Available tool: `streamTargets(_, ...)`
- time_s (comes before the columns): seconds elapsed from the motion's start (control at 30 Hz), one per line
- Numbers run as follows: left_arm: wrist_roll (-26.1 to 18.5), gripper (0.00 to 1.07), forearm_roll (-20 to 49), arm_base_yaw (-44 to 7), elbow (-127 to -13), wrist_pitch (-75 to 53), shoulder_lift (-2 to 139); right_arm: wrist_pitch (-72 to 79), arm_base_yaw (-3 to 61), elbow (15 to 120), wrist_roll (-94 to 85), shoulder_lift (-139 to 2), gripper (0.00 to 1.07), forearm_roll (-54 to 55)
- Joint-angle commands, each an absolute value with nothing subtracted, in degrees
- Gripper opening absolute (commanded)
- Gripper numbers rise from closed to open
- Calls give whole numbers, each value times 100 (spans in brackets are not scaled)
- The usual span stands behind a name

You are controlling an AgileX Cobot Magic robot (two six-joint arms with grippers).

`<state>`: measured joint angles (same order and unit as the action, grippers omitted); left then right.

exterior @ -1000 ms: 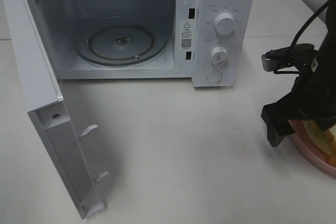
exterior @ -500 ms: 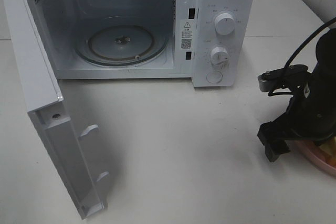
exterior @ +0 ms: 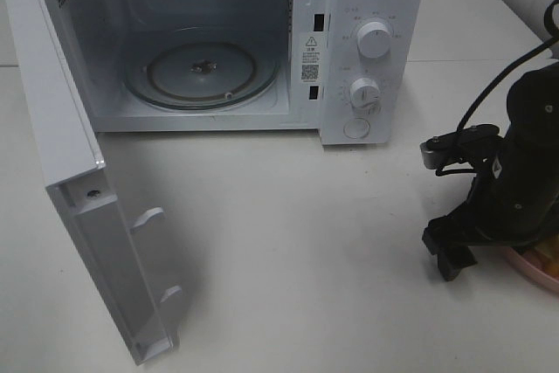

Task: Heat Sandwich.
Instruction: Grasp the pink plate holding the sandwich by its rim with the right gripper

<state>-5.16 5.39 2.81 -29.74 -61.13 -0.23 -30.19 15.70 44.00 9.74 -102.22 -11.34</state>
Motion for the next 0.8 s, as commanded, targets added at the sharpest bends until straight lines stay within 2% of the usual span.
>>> streamTargets(0.03, -493, 100, 533, 281, -2985, -6102, -132, -2991, 1541, 4372, 1008, -10222, 85, -1203)
streamTargets(0.2, -493, 100, 533, 281, -2985, -6102, -132, -3014, 1541, 4372, 1008, -10222, 81, -1203)
streamTargets(0.3, -493, 100, 533, 281, -2985, -6102, -132, -3025, 1541, 4372, 1008, -10222, 69, -1203)
streamTargets(0.33, -493, 100, 533, 281, -2985, -6102, -132, -3037, 1541, 4372, 1008, -10222, 60, -1203)
streamTargets(0.37, -493, 100, 533, 281, -2985, -6102, -132, -3037, 1541, 4372, 1008, -10222, 60, -1203)
streamTargets(0.47, -493, 100, 533, 281, -2985, -6102, -132, -3054, 1541, 4372, 1008, -10222, 44, -1220)
streamTargets(0.5, -493, 100, 533, 281, -2985, -6102, -132, -3065, 1541, 4372, 1014, -10222, 29, -1278)
streamTargets(0.53, -493, 100, 533, 281, -2985, -6102, -132, -3065, 1541, 4372, 1014, -10222, 29, -1278)
streamTargets(0.6, -493, 100, 533, 281, -2985, -6102, -132, -3083, 1541, 4372, 1071, -10222, 15, -1312)
streamTargets(0.63, -493, 100, 533, 281, -2985, -6102, -132, -3100, 1541, 4372, 1100, -10222, 2, -1312)
streamTargets(0.8, -493, 100, 533, 281, -2985, -6102, -132, -3117, 1541, 4372, 1112, -10222, 0, -1312)
